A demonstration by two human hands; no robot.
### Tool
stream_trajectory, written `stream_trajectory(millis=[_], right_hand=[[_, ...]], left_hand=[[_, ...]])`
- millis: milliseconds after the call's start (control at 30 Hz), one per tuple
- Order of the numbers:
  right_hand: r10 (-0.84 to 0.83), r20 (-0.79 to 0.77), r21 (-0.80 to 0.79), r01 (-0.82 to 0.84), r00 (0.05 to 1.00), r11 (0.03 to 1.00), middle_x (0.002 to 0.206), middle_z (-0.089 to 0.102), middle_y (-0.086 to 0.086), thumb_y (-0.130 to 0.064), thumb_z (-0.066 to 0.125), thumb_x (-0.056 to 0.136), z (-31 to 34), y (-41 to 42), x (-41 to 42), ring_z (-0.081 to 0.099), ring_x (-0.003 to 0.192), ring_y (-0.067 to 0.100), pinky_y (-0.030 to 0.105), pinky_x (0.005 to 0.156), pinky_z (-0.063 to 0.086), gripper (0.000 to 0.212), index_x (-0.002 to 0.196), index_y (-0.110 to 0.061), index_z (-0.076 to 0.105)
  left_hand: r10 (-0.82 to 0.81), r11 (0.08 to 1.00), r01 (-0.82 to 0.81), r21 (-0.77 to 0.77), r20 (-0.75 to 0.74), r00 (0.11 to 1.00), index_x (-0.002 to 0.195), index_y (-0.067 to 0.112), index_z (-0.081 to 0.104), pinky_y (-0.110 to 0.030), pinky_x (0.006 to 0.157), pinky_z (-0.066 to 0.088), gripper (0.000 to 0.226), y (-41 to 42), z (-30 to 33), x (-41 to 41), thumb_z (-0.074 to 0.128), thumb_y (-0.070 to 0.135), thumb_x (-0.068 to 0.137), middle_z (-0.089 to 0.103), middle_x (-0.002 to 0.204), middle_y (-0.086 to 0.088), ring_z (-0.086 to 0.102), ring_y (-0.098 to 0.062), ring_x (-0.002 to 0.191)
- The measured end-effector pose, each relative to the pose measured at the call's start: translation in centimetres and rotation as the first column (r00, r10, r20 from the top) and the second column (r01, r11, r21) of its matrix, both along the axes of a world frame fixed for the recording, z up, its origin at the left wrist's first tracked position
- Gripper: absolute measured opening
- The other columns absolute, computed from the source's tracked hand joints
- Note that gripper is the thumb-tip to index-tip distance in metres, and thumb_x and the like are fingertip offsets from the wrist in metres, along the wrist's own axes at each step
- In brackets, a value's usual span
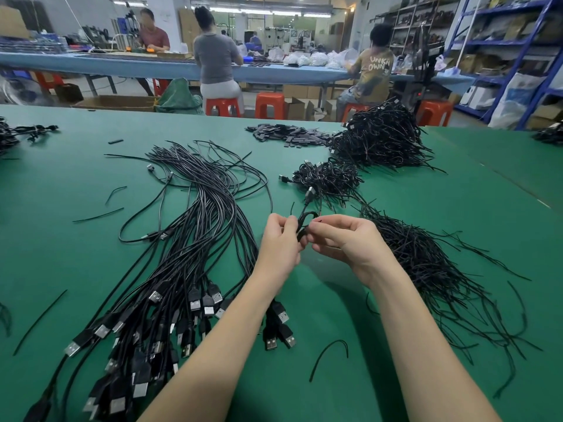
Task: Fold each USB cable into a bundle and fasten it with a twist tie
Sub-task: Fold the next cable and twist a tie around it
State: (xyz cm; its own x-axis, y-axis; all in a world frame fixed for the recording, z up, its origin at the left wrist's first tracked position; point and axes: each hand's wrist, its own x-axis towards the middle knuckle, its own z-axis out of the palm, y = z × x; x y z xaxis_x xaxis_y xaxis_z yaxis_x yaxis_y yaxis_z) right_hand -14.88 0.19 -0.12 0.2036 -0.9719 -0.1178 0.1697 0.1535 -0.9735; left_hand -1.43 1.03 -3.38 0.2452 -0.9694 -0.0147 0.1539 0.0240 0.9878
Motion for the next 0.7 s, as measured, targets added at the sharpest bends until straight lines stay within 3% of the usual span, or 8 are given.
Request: stream_trajectory(millis=[200, 300, 400, 500, 600, 700], right_hand=[[0.093, 0.104, 0.219, -0.114, 0.990, 0.969, 0.083, 0.077, 0.005, -0.009, 0.076, 0.080, -0.5, -0.1, -0.6, 0.072, 0.067, 0.008, 0.017, 0.060, 0.057, 0.010, 0.090, -0.007, 0.077], [0.129, 0.083, 0.251, -0.146, 0.988, 0.957, 0.081, 0.076, -0.001, -0.016, 0.078, 0.071, -0.5, -0.5, -1.6, 0.069, 0.064, 0.004, 0.013, 0.055, 0.054, 0.012, 0.082, -0.013, 0.081], [0.135, -0.087, 0.156, -0.121, 0.987, 0.980, 0.079, 0.075, 0.000, -0.012, 0.079, 0.075, -0.3, -0.7, -3.3, 0.062, 0.058, 0.003, 0.011, 0.047, 0.046, 0.016, 0.092, -0.012, 0.079], [0.092, -0.314, -0.030, -0.106, 0.945, 0.994, 0.064, 0.067, 0.006, -0.003, 0.074, 0.085, -0.3, -0.8, -5.1, 0.051, 0.047, 0.004, 0.013, 0.042, 0.034, 0.009, 0.092, -0.007, 0.080], [0.104, -0.482, -0.162, -0.206, 0.870, 0.965, 0.075, 0.075, 0.016, -0.013, 0.082, 0.081, 0.5, -0.8, -6.2, 0.058, 0.066, 0.018, 0.025, 0.062, 0.044, 0.010, 0.091, -0.012, 0.083], [0.152, -0.586, -0.185, -0.314, 0.796, 0.931, 0.086, 0.078, 0.013, -0.039, 0.086, 0.066, 1.6, -0.3, -6.8, 0.065, 0.078, 0.017, 0.035, 0.079, 0.052, 0.026, 0.087, -0.023, 0.084]], left_hand=[[-0.081, 0.997, 0.082, -0.008, -0.268, 0.960, 0.086, 0.011, 0.038, -0.018, 0.034, 0.023, 0.019, 0.0, 1.0, 0.3, 0.040, 0.015, 0.104, 0.055, 0.058, -0.003, 0.039, -0.010, 0.047], [-0.258, 0.966, 0.250, -0.061, -0.249, 0.934, 0.087, 0.011, 0.037, -0.018, 0.037, 0.024, 0.018, 0.3, 1.4, 0.8, 0.042, 0.014, 0.104, 0.056, 0.062, -0.005, 0.042, -0.012, 0.051], [-0.463, 0.886, 0.458, -0.070, -0.118, 0.878, 0.084, 0.012, 0.039, -0.019, 0.043, 0.030, 0.021, 0.8, 1.6, 1.5, 0.047, 0.014, 0.103, 0.061, 0.069, -0.007, 0.047, -0.013, 0.057], [-0.566, 0.818, 0.576, 0.000, 0.184, 0.804, 0.085, 0.012, 0.045, -0.020, 0.053, 0.038, 0.020, 1.2, 1.9, 1.6, 0.050, 0.015, 0.103, 0.066, 0.079, -0.006, 0.050, -0.015, 0.066], [-0.584, 0.767, 0.638, 0.072, 0.490, 0.647, 0.090, 0.012, 0.051, -0.021, 0.064, 0.042, 0.017, 1.7, 2.6, 1.7, 0.054, 0.023, 0.103, 0.071, 0.085, 0.003, 0.054, -0.012, 0.073], [-0.598, 0.719, 0.685, 0.117, 0.607, 0.523, 0.093, 0.010, 0.054, -0.015, 0.065, 0.040, 0.019, 2.1, 3.6, 2.0, 0.056, 0.026, 0.102, 0.070, 0.081, 0.013, 0.053, -0.005, 0.070]])
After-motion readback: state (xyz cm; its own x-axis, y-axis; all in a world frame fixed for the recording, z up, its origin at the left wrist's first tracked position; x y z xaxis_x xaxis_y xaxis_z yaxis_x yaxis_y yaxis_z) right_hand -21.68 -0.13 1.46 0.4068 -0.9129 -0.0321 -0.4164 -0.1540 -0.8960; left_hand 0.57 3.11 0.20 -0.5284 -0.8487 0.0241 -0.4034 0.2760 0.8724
